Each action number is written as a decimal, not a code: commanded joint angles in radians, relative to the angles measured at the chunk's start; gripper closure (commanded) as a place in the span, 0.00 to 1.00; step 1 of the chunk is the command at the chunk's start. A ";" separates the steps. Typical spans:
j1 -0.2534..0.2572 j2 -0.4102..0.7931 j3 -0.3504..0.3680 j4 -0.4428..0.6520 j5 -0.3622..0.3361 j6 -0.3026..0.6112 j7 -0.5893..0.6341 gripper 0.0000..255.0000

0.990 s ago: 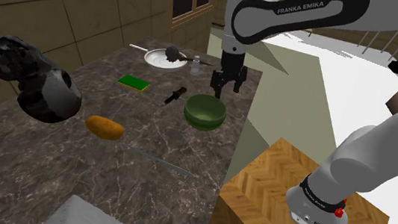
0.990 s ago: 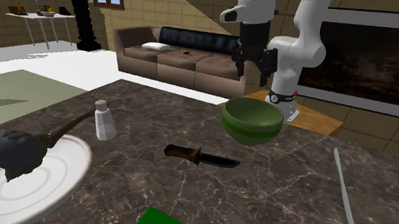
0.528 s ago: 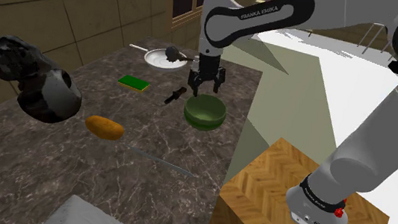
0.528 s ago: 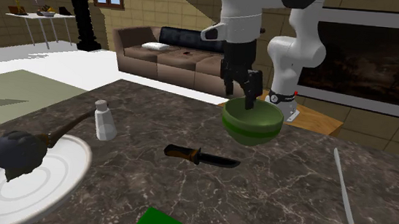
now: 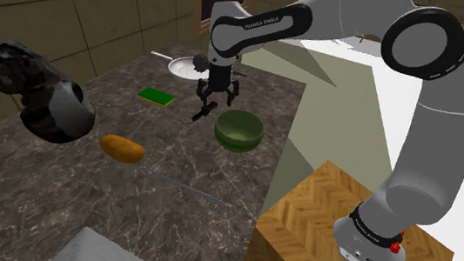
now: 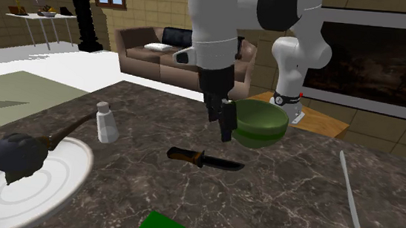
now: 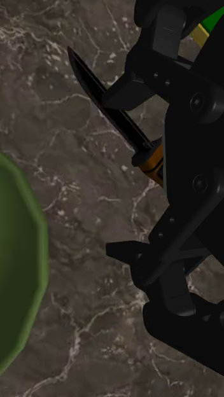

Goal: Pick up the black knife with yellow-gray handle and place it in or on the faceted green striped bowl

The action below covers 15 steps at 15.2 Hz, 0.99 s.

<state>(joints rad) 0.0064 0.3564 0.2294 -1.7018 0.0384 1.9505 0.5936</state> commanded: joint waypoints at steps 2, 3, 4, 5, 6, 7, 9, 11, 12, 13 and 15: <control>0.016 0.116 -0.014 0.134 -0.014 -0.009 0.055 0.00; 0.022 0.159 -0.020 0.188 -0.018 -0.017 0.072 0.00; 0.027 0.198 -0.025 0.238 -0.021 -0.026 0.087 0.00; 0.028 0.201 -0.025 0.229 -0.021 -0.014 0.087 0.00; 0.029 0.204 -0.025 0.220 -0.022 -0.002 0.087 0.00; 0.029 0.207 -0.026 0.212 -0.022 0.010 0.088 0.00; 0.031 0.214 -0.026 0.195 -0.023 0.033 0.088 0.00; 0.032 0.222 -0.026 0.180 -0.024 0.056 0.089 0.00; 0.033 0.224 -0.026 0.176 -0.024 0.063 0.089 0.00; 0.033 0.224 -0.026 0.176 -0.024 0.063 0.089 0.00; 0.033 0.224 -0.026 0.176 -0.024 0.062 0.089 0.00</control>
<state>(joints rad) 0.0392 0.5804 0.2030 -1.5248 0.0139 2.0116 0.6825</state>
